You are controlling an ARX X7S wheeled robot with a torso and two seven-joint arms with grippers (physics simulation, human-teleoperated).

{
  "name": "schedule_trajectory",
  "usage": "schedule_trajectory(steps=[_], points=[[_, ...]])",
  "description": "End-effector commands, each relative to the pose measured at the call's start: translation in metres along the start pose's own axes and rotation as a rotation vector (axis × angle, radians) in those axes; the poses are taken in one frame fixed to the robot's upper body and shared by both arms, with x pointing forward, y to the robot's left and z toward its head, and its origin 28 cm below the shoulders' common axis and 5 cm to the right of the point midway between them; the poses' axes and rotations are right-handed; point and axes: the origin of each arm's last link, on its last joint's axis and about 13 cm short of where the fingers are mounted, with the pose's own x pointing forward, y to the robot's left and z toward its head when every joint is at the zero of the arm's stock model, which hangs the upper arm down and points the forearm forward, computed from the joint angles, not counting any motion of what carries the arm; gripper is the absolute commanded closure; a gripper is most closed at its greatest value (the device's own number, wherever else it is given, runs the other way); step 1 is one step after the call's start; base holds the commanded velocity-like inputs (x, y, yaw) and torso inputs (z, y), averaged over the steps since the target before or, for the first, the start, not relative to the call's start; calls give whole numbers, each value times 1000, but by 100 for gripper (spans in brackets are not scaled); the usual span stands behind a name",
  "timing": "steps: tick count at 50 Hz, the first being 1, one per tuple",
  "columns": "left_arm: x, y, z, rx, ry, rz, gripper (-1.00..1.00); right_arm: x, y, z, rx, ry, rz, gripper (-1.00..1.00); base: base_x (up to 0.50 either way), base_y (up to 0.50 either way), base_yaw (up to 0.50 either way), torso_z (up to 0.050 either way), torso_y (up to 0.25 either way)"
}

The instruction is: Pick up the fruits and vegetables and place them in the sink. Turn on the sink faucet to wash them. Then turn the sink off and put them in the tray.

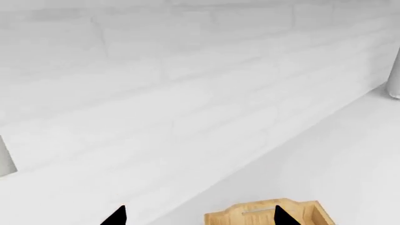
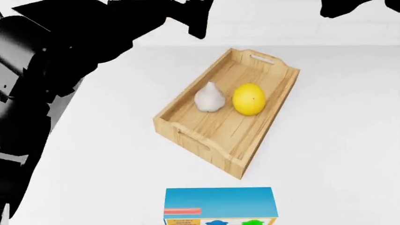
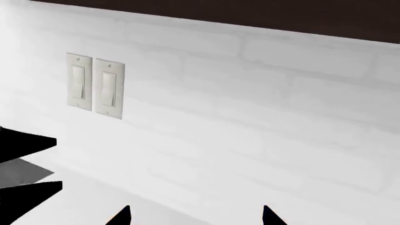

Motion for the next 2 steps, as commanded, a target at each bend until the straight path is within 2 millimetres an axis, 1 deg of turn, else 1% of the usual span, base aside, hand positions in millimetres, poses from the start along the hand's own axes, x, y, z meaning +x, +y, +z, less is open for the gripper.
schedule_trajectory(steps=[1,2], points=[[-24,-2,31,-4,-177,97,-100,4,8,-5,-26,-70,7,-100,0,0,0,0,0],[-26,-3,33,0,-182,97,-100,5,9,-5,-27,-76,7,-100,0,0,0,0,0]])
